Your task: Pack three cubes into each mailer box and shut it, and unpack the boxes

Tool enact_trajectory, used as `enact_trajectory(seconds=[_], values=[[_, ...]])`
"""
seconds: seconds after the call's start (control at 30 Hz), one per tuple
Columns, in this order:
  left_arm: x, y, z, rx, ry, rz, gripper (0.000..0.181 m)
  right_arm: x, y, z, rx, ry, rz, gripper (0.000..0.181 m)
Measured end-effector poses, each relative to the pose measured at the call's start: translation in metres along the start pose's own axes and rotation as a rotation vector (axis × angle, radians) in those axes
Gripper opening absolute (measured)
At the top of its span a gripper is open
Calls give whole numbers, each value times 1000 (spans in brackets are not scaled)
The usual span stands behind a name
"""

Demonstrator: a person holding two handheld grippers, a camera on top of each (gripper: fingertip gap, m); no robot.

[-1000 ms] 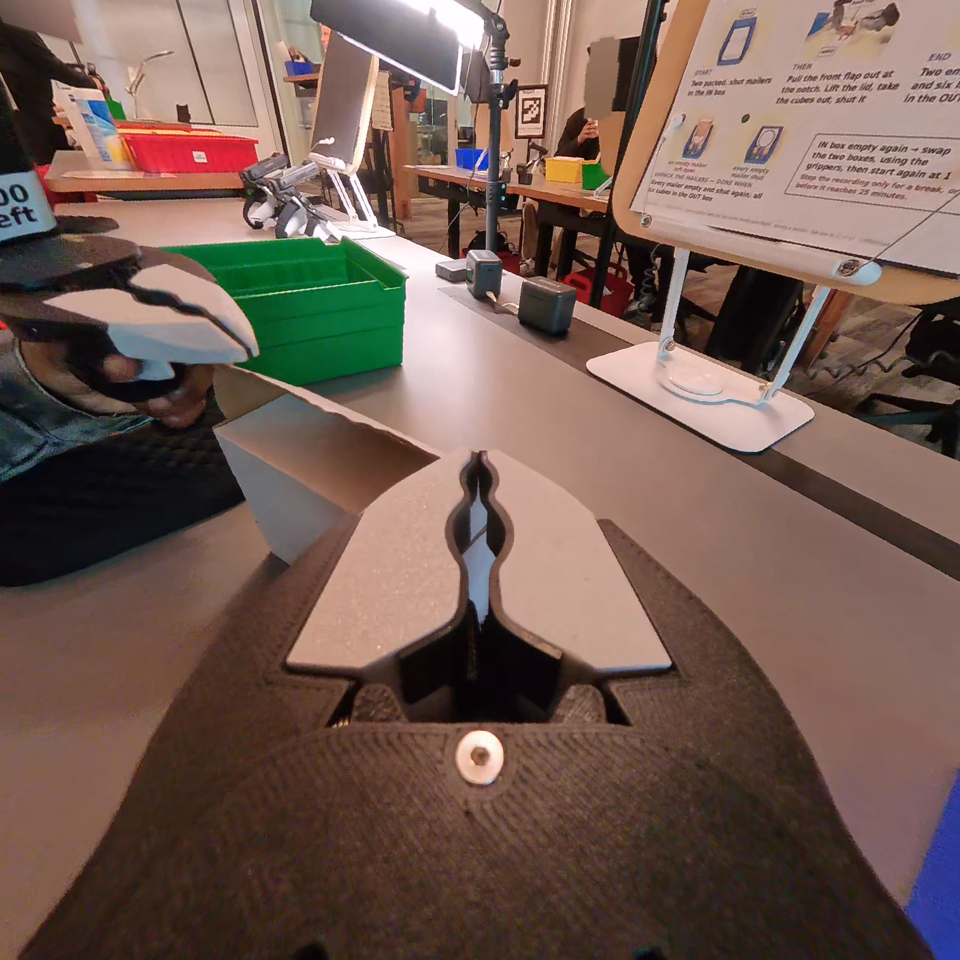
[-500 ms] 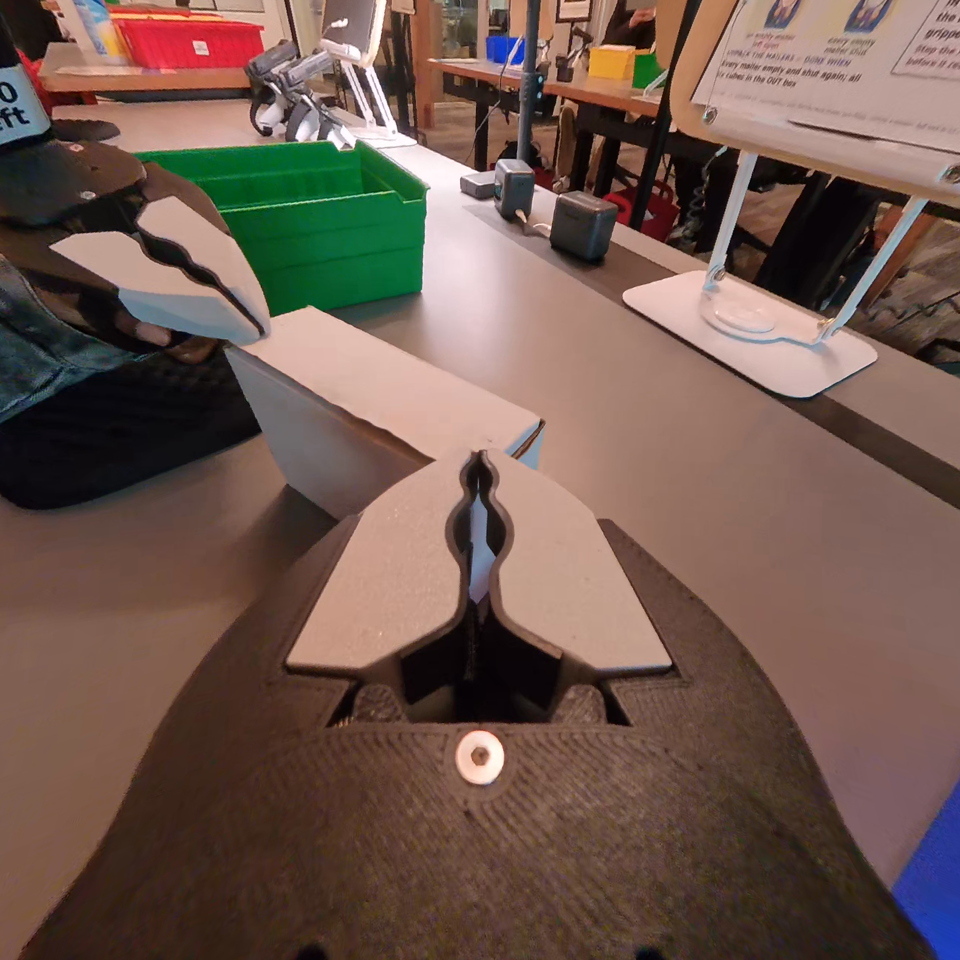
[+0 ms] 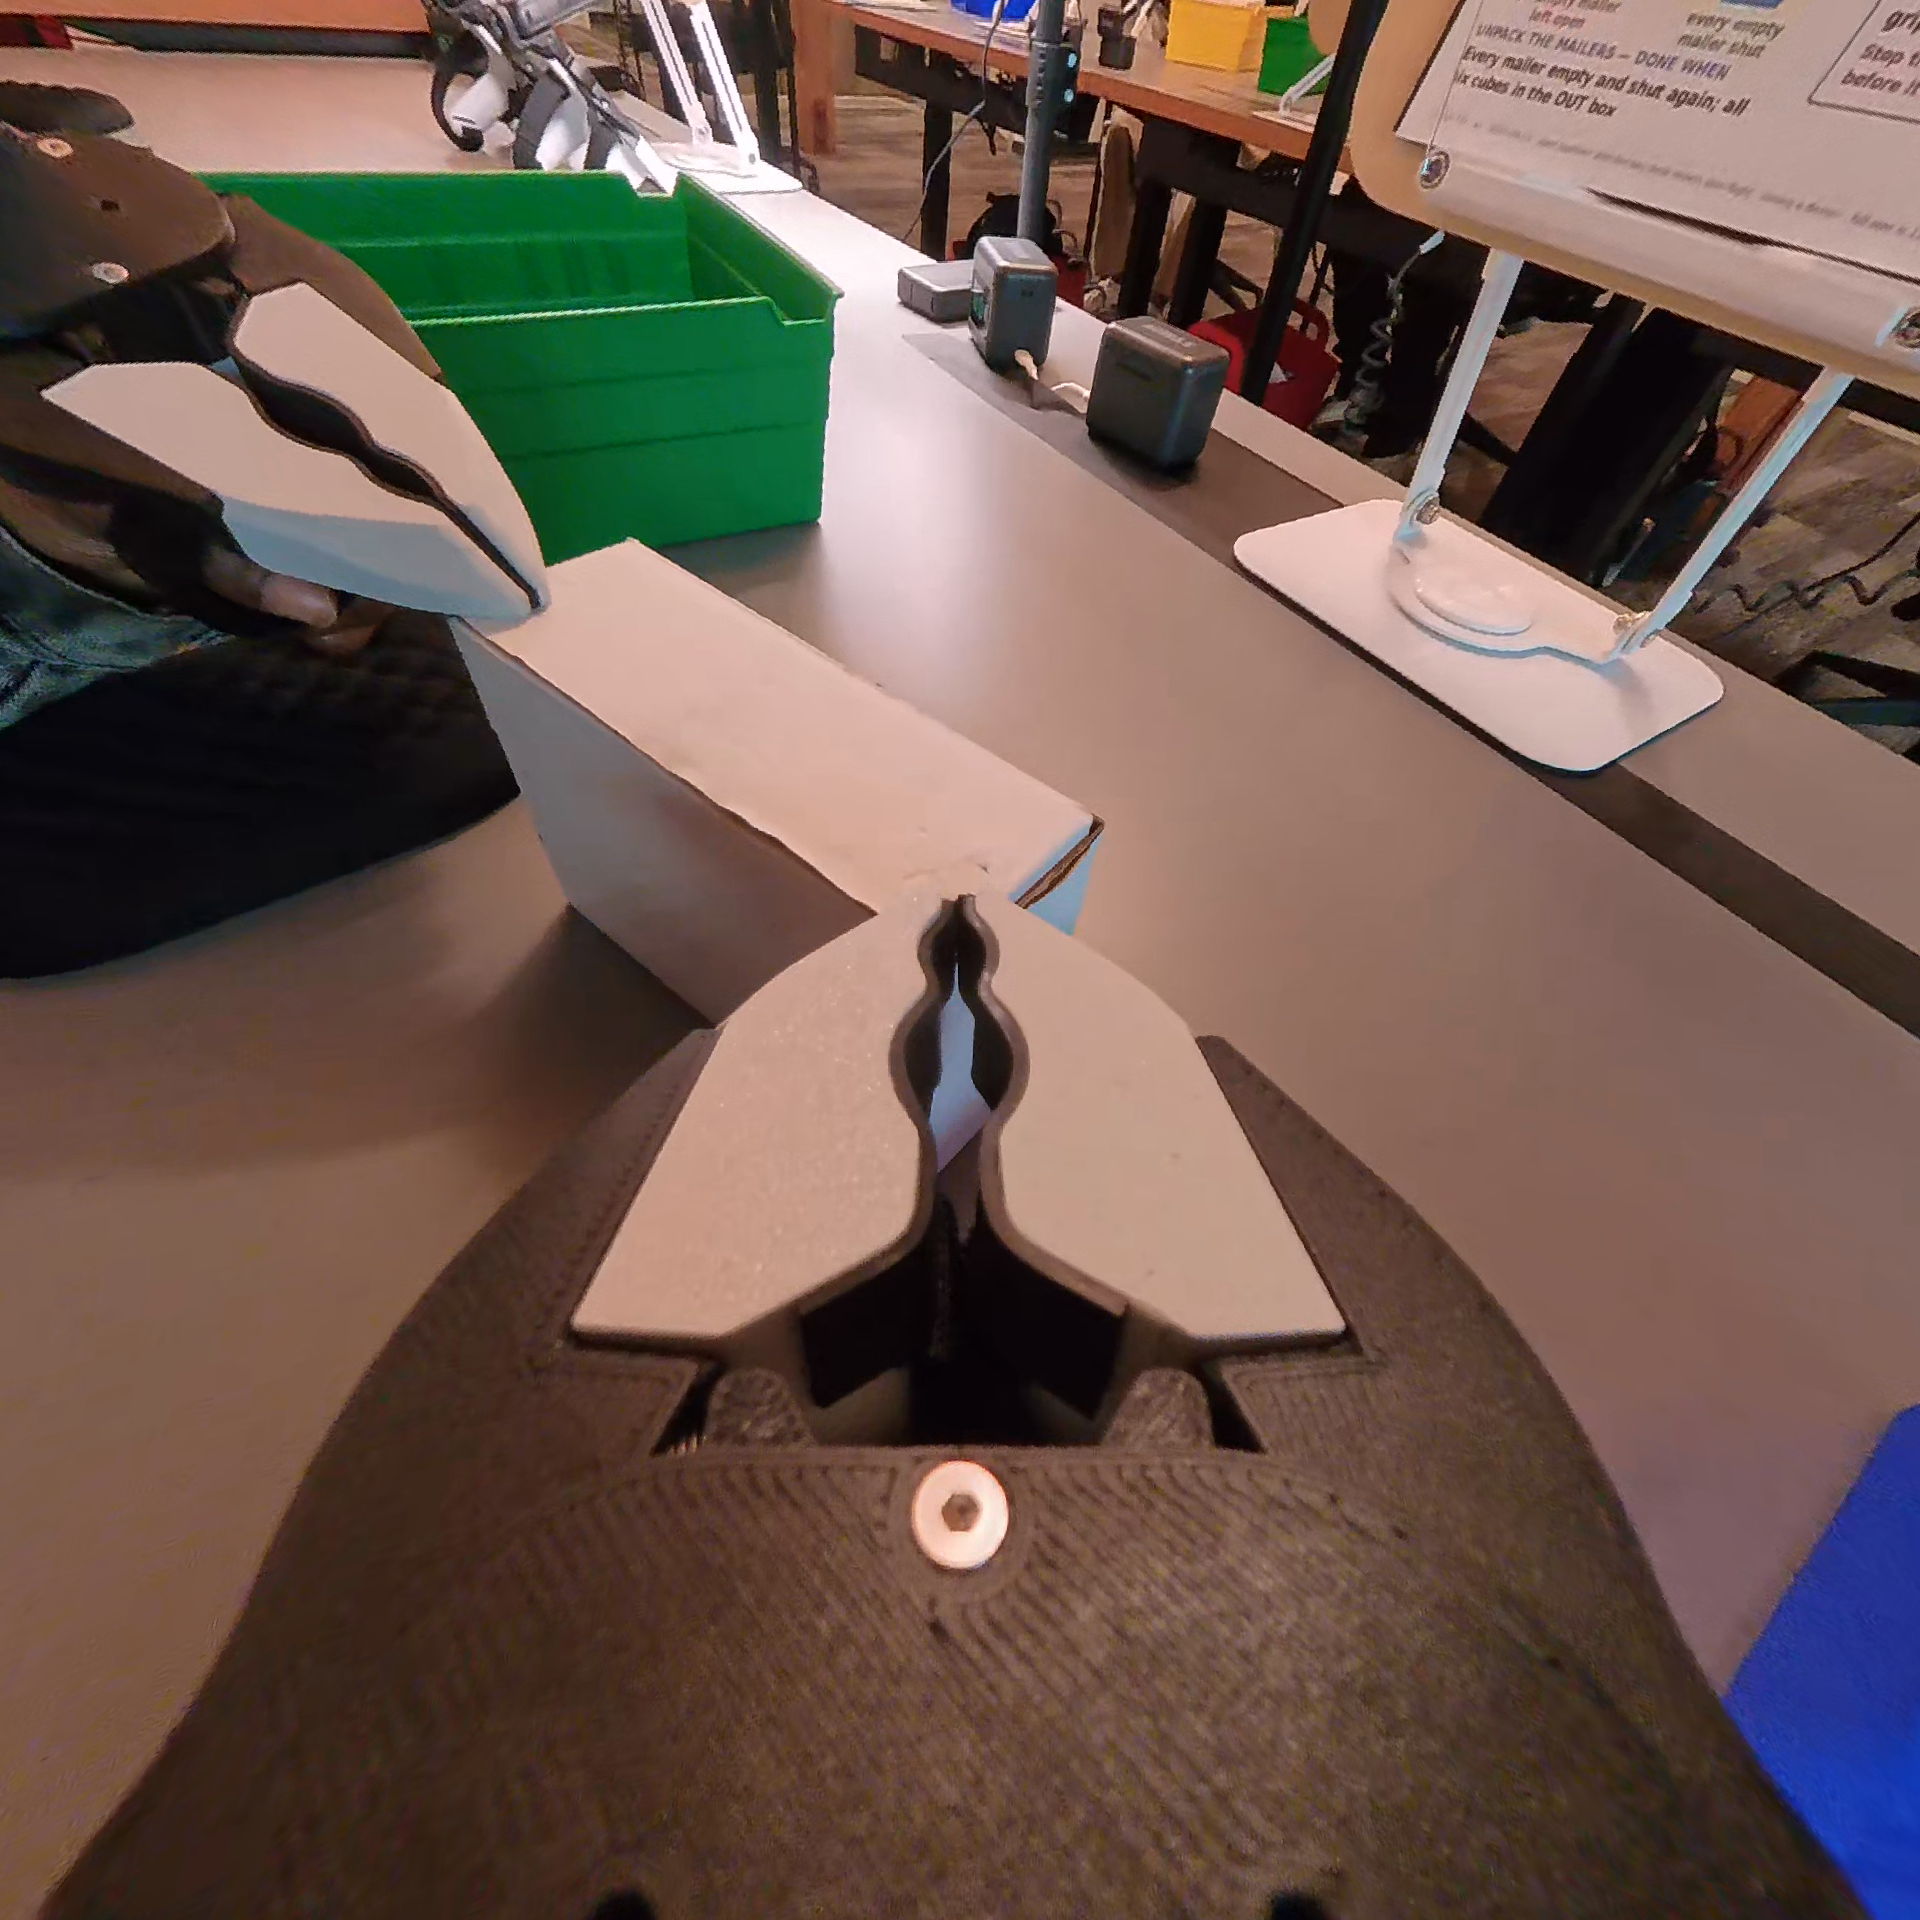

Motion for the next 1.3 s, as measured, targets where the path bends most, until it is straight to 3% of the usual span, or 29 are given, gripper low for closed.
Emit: enact_trajectory(seconds=[0.13, 0.27, 0.43, 0.47, 0.5, 0.57, 0.67, 0.73, 0.87, 0.93, 0.97, 1.13, 1.23, 1.3], values=[[1, 4, 0, -16, -7, -24, 0, -1, 2, 1, 30, 17, 6, 0], [3, 23, -2, -147, -12, 2, 0, -3, 13, 1, 50, 42, 14, 0], [4, 30, -5, -197, -57, -31, 1, -4, 19, 3, 46, -10, 2, 0], [4, 33, -6, -223, -80, -55, 9, -5, 20, 4, 22, -49, 34, 3], [2, 37, -8, -247, -118, -92, 29, -8, 20, 5, 4, -98, 98, 8], [-8, 44, -15, -273, -242, -260, 56, -21, 19, 2, -43, -222, 249, 25], [-11, 57, -24, -261, -375, -600, 75, -27, 4, -4, -28, -329, 479, 51], [-1, 58, -22, -228, -330, -707, 79, -18, -2, 0, -12, -293, 595, 72], [22, 47, -9, -216, -159, -727, 80, 9, 3, 12, -23, -106, 679, 86], [26, 37, -2, -163, -111, -742, 71, 17, 7, 15, -32, -54, 697, 82], [28, 33, 1, -137, -95, -753, 70, 19, 9, 16, -50, -42, 704, 70], [21, 31, 0, -121, -146, -632, 64, 10, 8, 15, -25, -105, 518, 61], [12, 27, 0, -126, -166, -357, 51, -6, 11, 9, -12, -219, 201, 59], [19, 25, 1, -157, -88, -173, 46, 0, 13, 8, 10, -167, -38, 57]])
Point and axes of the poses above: each gripper's, where its closed fingertips meet, z out along the fingers, x out of its underside, y = z × x across the jaws, the point moved 3 cm from there along -z, back along the fingers, and after that the axes turned 14 degrees about -y, right-handed, at the moved point
